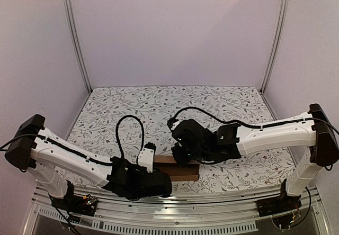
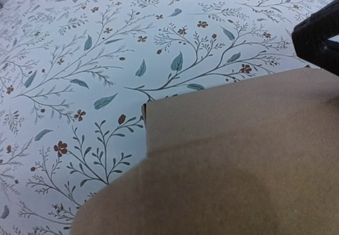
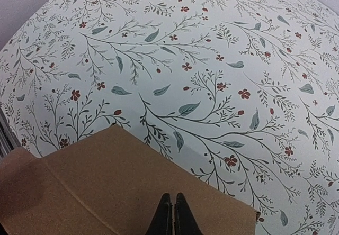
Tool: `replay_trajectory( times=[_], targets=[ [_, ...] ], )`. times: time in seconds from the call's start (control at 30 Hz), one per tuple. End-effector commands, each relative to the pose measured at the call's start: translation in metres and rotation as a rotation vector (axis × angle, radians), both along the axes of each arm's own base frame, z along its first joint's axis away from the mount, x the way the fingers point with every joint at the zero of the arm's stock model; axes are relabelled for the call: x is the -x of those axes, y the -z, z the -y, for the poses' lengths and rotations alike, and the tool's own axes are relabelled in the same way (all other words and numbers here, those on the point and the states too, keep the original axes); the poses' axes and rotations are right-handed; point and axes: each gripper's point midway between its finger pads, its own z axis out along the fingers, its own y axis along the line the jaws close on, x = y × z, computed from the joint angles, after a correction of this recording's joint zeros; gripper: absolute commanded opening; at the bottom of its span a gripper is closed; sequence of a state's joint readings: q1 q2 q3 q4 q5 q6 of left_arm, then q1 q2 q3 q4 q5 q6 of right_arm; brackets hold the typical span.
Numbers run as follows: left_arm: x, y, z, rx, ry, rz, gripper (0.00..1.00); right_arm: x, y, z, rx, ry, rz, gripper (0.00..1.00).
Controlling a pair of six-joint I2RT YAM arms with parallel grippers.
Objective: Fold the paper box
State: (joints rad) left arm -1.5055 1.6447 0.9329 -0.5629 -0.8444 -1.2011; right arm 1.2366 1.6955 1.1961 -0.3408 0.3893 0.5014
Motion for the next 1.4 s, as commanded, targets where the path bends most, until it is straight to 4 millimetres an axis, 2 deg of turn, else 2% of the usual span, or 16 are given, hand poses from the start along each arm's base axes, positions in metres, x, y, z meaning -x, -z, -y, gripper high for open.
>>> replay_trajectory(
  times=[0.0, 0.27, 0.4, 0.57, 0.67, 0.87, 1.0, 1.2, 1.37],
  targets=[
    [0.013, 0.010, 0.003, -0.033, 0.043, -0.059, 0.11, -0.001, 0.020, 0.002, 0.006, 0.041, -0.019, 0.04],
    [0.027, 0.015, -0.001, -0.053, 0.100, -0.147, 0.49, 0.005, 0.055, 0.000, 0.079, 0.060, -0.015, 0.02],
    [0.038, 0.019, -0.003, -0.056, 0.148, -0.198, 0.63, 0.007, 0.072, 0.002, 0.101, 0.066, -0.029, 0.01],
    [0.057, 0.026, -0.006, -0.052, 0.220, -0.287, 0.71, 0.013, 0.091, 0.008, 0.123, 0.070, -0.052, 0.00],
    [0.065, 0.020, -0.006, 0.000, 0.256, -0.316, 0.73, 0.020, 0.102, 0.013, 0.138, 0.074, -0.067, 0.00],
    [0.074, -0.006, 0.000, 0.091, 0.368, -0.320, 0.76, 0.027, 0.114, 0.023, 0.156, 0.087, -0.086, 0.00],
    [0.063, -0.032, 0.003, 0.187, 0.395, -0.285, 0.78, 0.027, 0.109, 0.025, 0.148, 0.087, -0.081, 0.00],
    [0.030, -0.052, 0.002, 0.315, 0.388, -0.267, 0.59, 0.028, 0.080, 0.021, 0.092, 0.061, -0.064, 0.00],
    [0.004, -0.056, 0.001, 0.267, 0.382, -0.240, 0.40, 0.032, 0.050, 0.024, 0.037, 0.038, -0.058, 0.01]
  ],
)
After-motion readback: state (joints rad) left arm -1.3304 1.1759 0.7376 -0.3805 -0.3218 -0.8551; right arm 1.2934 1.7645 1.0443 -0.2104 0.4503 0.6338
